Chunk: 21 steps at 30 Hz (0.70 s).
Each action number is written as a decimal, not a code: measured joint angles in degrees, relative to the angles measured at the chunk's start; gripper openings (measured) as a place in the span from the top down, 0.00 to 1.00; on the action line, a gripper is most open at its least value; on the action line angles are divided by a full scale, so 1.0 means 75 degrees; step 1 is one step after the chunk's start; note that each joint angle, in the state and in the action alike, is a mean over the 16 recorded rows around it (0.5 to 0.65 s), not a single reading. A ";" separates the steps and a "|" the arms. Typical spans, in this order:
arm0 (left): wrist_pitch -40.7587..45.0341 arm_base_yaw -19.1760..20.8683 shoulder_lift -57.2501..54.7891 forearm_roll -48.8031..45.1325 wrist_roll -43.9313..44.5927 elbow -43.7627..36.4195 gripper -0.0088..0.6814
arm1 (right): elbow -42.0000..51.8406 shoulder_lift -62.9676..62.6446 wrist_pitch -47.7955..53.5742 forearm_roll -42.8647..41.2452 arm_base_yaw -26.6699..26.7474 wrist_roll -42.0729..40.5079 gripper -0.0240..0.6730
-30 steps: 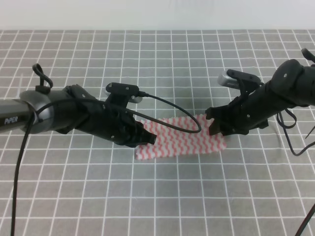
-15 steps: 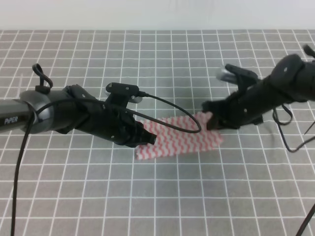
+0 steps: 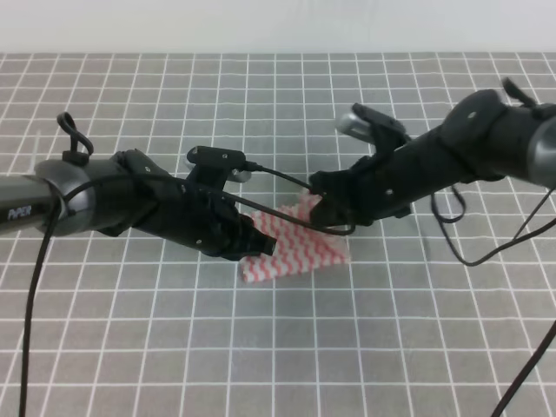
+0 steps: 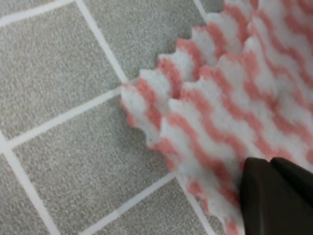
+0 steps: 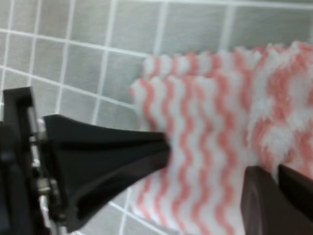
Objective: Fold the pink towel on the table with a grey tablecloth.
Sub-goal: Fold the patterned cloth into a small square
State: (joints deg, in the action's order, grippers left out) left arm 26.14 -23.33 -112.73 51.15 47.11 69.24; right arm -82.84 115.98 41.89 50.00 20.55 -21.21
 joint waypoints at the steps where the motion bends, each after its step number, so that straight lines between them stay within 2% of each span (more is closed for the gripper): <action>1: 0.0003 0.0004 0.0022 -0.0003 0.0000 0.0001 0.99 | 0.0000 -0.0004 -0.0025 0.0030 0.0052 -0.0014 0.98; 21: 0.0171 0.0410 0.0225 0.0298 0.0399 0.0012 0.99 | 0.0000 0.0004 -0.0219 0.0200 0.0285 -0.0057 0.98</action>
State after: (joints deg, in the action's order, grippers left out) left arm 27.42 -20.25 -111.04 53.39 50.10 69.33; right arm -82.84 116.01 40.25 51.50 22.69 -21.64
